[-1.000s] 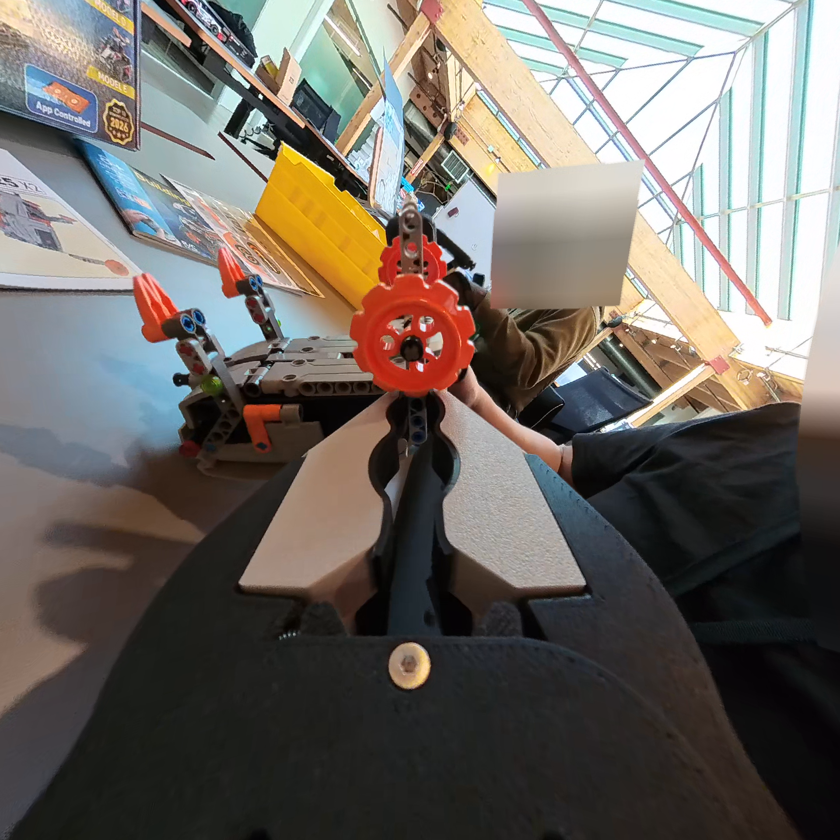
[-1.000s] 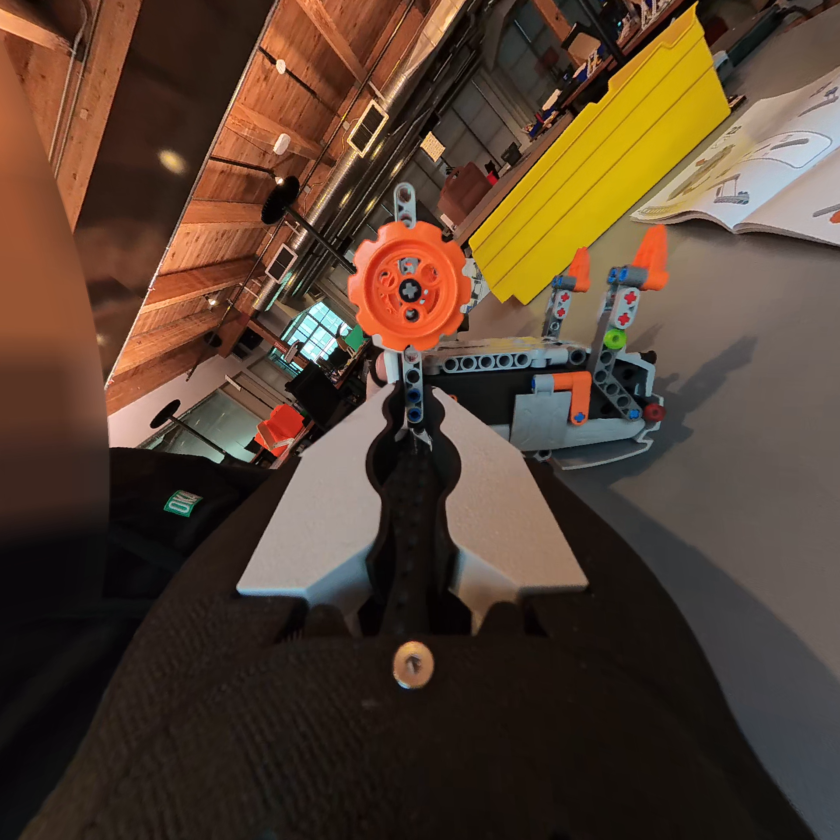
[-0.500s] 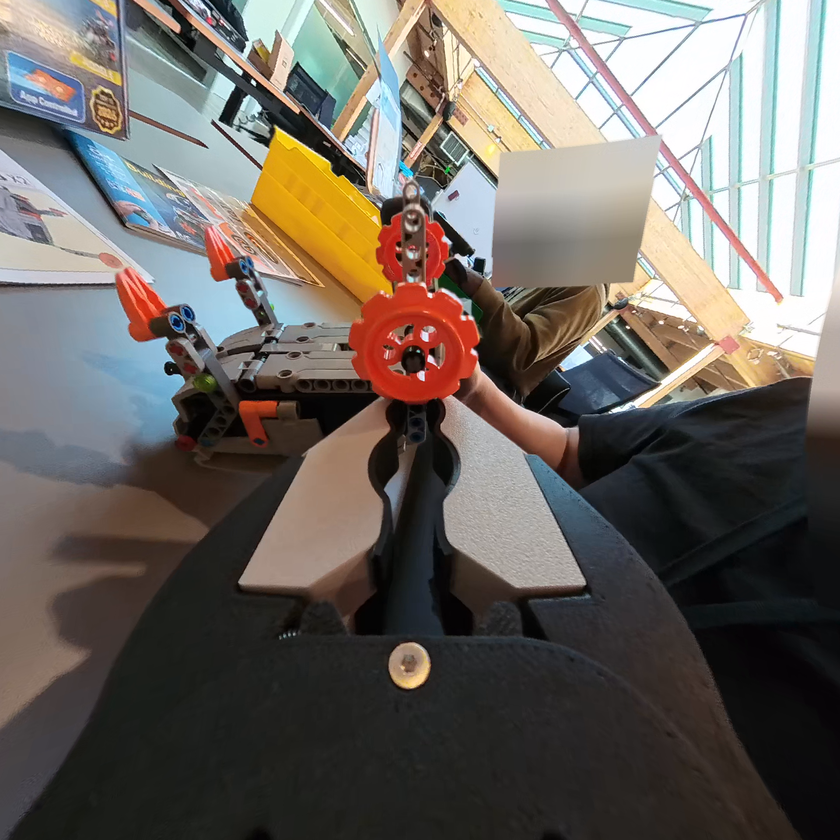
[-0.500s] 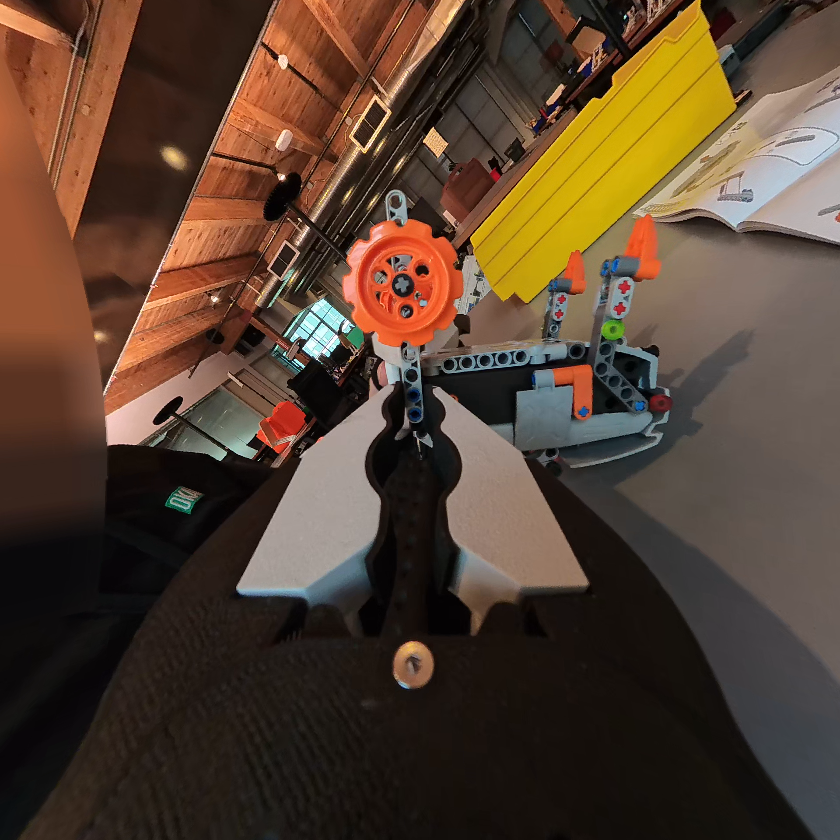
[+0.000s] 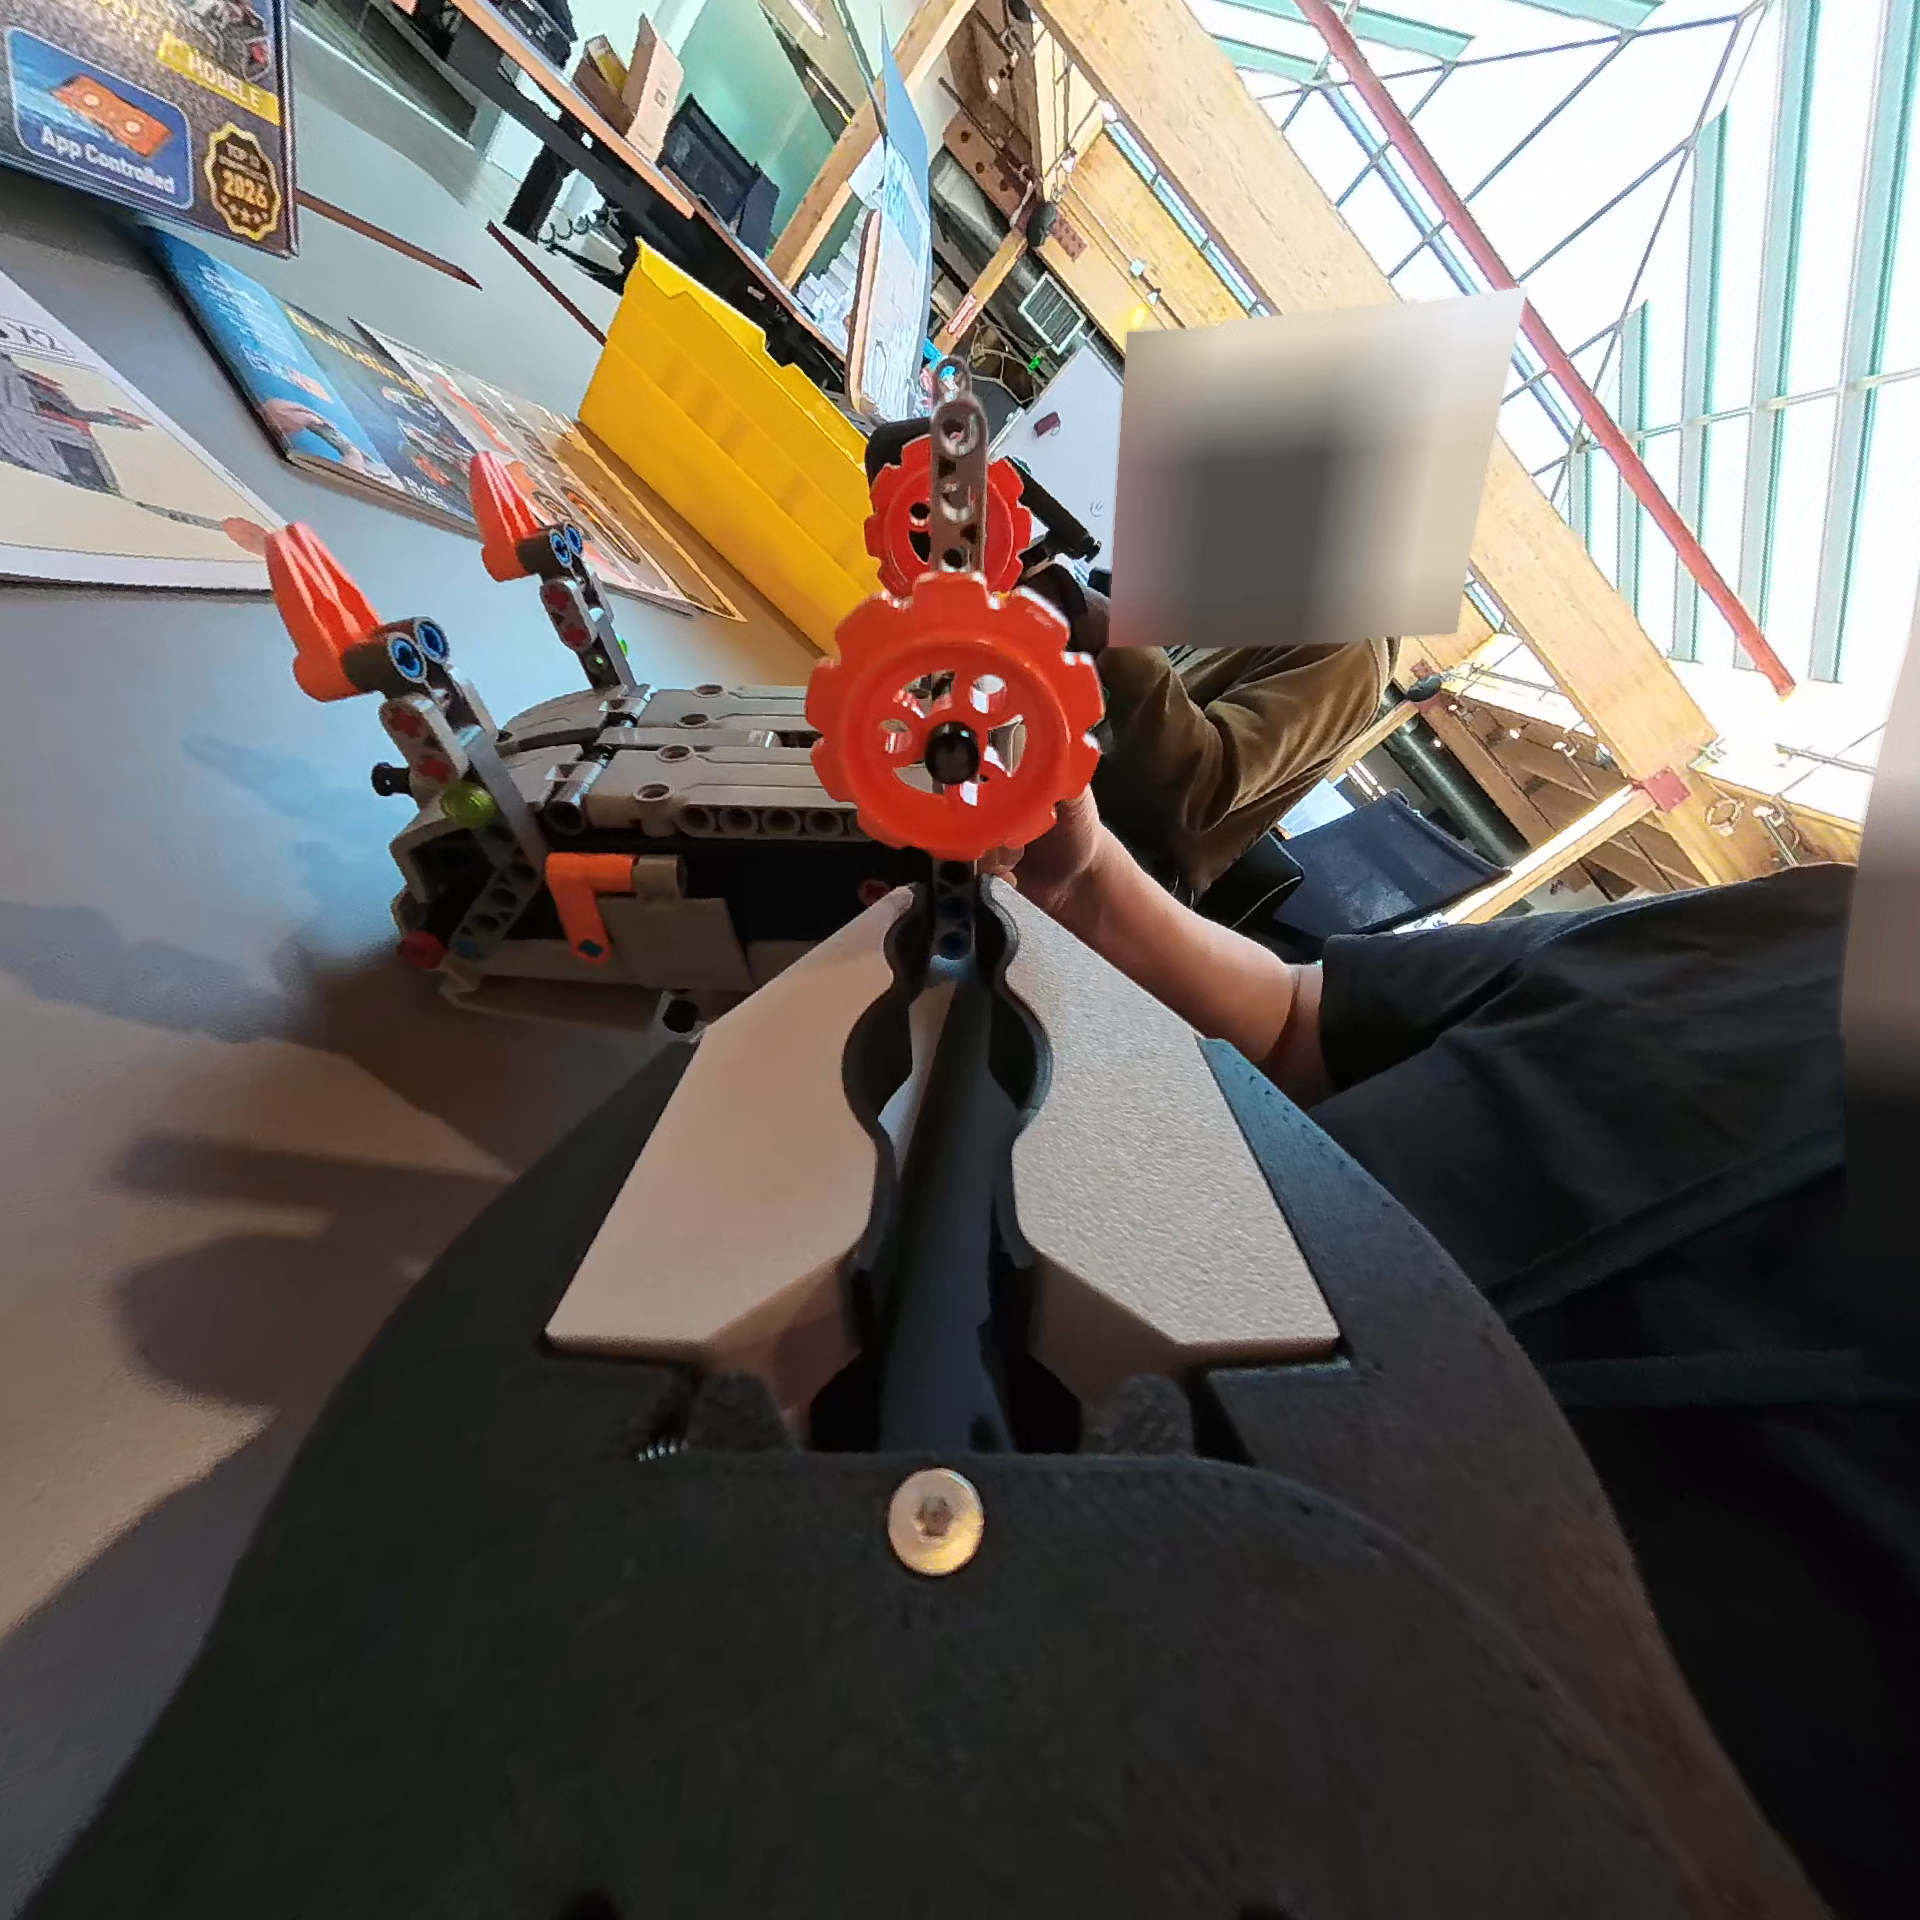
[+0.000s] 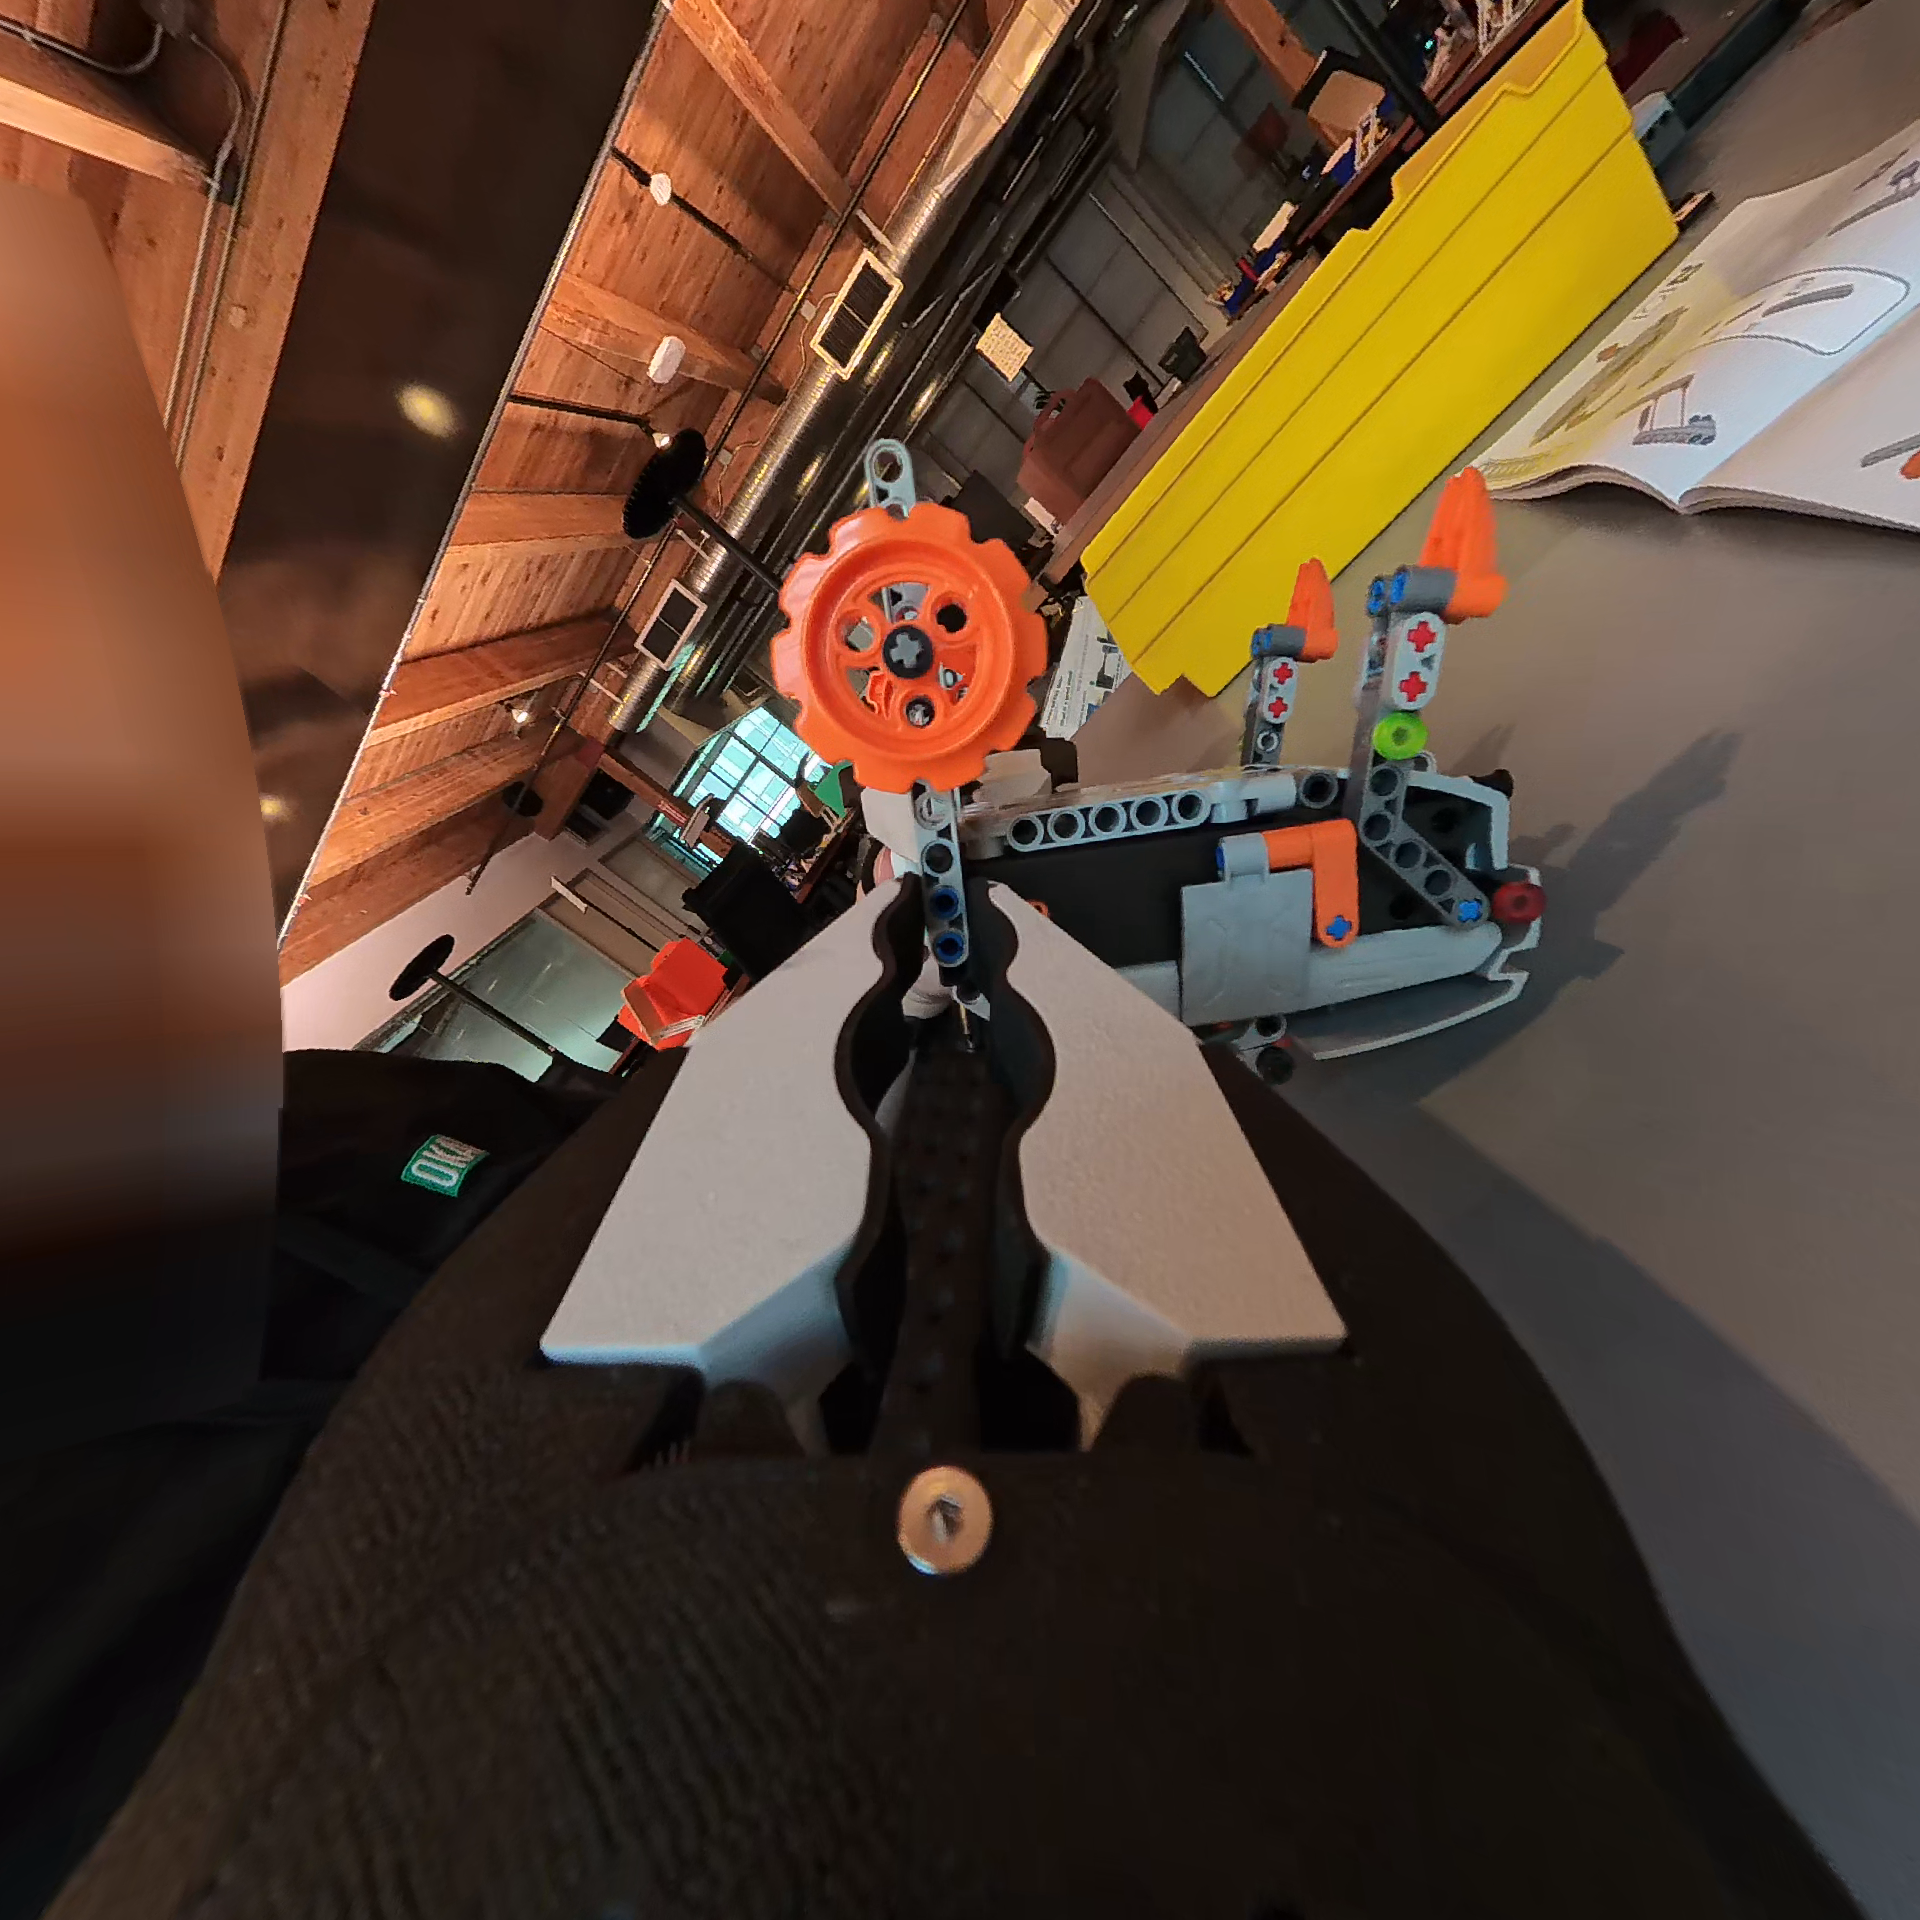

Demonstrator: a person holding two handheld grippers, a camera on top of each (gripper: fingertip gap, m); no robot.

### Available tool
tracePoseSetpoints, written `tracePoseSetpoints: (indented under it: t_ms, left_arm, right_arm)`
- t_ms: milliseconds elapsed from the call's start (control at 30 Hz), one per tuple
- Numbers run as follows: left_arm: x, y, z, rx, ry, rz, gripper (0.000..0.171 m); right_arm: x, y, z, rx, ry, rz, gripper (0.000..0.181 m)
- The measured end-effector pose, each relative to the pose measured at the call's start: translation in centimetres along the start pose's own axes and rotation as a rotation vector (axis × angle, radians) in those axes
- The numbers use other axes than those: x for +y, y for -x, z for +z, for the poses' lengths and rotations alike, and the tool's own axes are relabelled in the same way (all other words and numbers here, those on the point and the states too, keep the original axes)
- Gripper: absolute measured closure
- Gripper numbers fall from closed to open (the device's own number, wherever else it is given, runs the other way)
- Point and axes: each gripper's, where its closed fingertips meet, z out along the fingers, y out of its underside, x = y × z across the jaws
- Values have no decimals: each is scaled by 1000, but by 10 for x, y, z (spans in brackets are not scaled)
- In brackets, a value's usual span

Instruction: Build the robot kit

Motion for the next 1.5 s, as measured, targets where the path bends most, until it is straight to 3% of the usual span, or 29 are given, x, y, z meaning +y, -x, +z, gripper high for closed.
tracePoseSetpoints:
  t_ms: [967,1067,1200,1400,1500]
  left_arm:
    - [1,0,-3,-12,-6,-1,166]
    - [6,-2,-2,-7,23,19,165]
    - [29,-10,7,24,182,100,162]
    - [8,-7,-6,18,40,52,165]
    - [6,-9,-7,31,26,50,165]
  right_arm:
    - [10,1,1,13,49,-79,174]
    - [13,0,-1,12,60,-92,173]
    - [22,-9,-7,53,114,-170,170]
    - [38,4,5,-31,190,-176,174]
    - [35,4,6,-29,173,-156,175]
